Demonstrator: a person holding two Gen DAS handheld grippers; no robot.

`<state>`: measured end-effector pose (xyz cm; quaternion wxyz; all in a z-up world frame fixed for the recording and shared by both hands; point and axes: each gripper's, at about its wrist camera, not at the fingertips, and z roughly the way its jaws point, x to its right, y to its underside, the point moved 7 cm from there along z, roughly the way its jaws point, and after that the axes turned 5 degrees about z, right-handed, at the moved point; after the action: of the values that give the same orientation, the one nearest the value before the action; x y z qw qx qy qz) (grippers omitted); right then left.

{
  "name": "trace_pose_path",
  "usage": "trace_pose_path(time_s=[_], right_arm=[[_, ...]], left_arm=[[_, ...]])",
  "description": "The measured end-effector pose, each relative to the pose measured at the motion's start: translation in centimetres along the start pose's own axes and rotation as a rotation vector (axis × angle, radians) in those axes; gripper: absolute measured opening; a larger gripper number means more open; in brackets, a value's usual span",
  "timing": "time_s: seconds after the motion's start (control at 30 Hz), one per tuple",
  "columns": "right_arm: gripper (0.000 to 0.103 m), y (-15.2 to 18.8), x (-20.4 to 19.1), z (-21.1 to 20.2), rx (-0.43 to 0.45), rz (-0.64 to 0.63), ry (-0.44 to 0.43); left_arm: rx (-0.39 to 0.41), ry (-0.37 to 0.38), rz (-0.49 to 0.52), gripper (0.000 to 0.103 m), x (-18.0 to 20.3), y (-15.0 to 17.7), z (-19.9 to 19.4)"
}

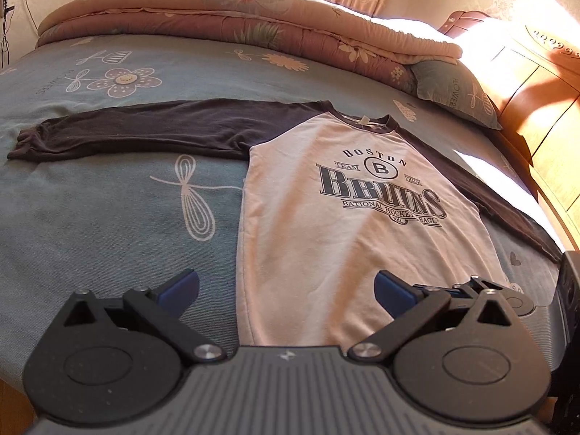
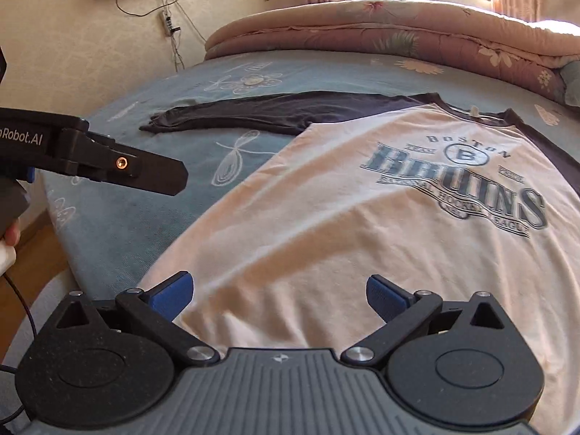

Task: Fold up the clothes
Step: 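Bring both grippers down to the ribbed hem of the sweatshirt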

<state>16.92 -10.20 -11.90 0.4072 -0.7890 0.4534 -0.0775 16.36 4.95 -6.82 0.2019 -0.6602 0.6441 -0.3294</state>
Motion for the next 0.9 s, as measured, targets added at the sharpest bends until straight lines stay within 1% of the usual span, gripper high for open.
trace_pose_path(time_s=[0.03,0.07,0.1,0.13,0.17,0.23,0.3,0.37,0.43,0.5,0.57,0.6,0.63,0.7,0.73,0.77,0.8,0.87,0.9], right_arm=[[0.103,-0.2,-0.8,1.1,-0.01,-0.03,-0.038],[0.103,-0.2,-1.3,2.2,-0.032,-0.048,-0.056],[0.103,0.2,-1.2,3.0,-0.069,-0.035,-0.059],[0.103,0.6,-1.1,3.9,-0.106,-0.022,-0.063],[0.103,1.1,-1.1,3.7,-0.096,-0.037,-0.071],[0.103,2.4,-1.0,2.3,-0.128,-0.061,-0.062],[0.103,4.1,-0.9,0.6,-0.155,-0.057,-0.041],[0.103,5.4,-0.5,-1.0,-0.14,-0.005,-0.031],[0.103,6.4,-0.1,-2.1,-0.126,0.034,-0.015],[0.103,6.5,0.0,-2.9,-0.121,0.072,0.003],[0.103,5.9,0.6,-4.4,-0.071,0.117,0.028],[0.103,5.5,1.1,-5.2,-0.048,0.124,0.062],[0.103,5.4,2.1,-5.9,-0.035,0.139,0.097],[0.103,5.3,4.0,-7.2,-0.01,0.168,0.166],[0.103,5.7,5.1,-7.5,-0.019,0.2,0.188],[0.103,6.1,6.1,-7.8,-0.027,0.233,0.211],[0.103,6.5,7.2,-8.1,-0.036,0.265,0.233],[0.103,7.5,9.0,-8.5,-0.064,0.325,0.272],[0.103,8.3,9.7,-8.6,-0.067,0.341,0.288]], left_arm=[[0.007,-0.001,0.002,0.102,-0.2,-0.1,-0.2],[0.014,-0.001,0.004,0.102,-0.4,-0.2,-0.4],[0.021,-0.002,0.006,0.102,-0.6,-0.3,-0.5],[0.026,0.014,0.004,0.102,-0.6,-0.4,-0.5],[0.03,0.032,0.001,0.102,-0.6,-0.4,-0.5],[0.033,0.073,-0.004,0.102,-0.3,-0.5,-0.3],[0.035,0.133,0.002,0.102,0.7,-0.5,0.4],[0.034,0.207,0.008,0.102,2.0,-0.4,1.3],[-0.001,0.279,0.014,0.102,3.7,0.3,2.8],[-0.038,0.35,0.021,0.102,5.5,1.1,4.2],[-0.087,0.357,0.023,0.102,6.0,2.4,5.4],[-0.115,0.368,0.012,0.102,5.9,3.0,5.9],[-0.144,0.381,0.0,0.102,5.8,3.6,6.4],[-0.204,0.384,-0.018,0.102,5.1,4.8,7.0],[-0.22,0.372,-0.02,0.102,4.5,5.2,7.1],[-0.234,0.359,-0.019,0.102,4.0,5.7,7.2],[-0.223,0.373,-0.014,0.102,3.6,5.9,6.9],[-0.217,0.366,-0.003,0.102,2.6,6.3,6.1],[-0.211,0.341,0.016,0.102,2.2,6.5,5.8]])
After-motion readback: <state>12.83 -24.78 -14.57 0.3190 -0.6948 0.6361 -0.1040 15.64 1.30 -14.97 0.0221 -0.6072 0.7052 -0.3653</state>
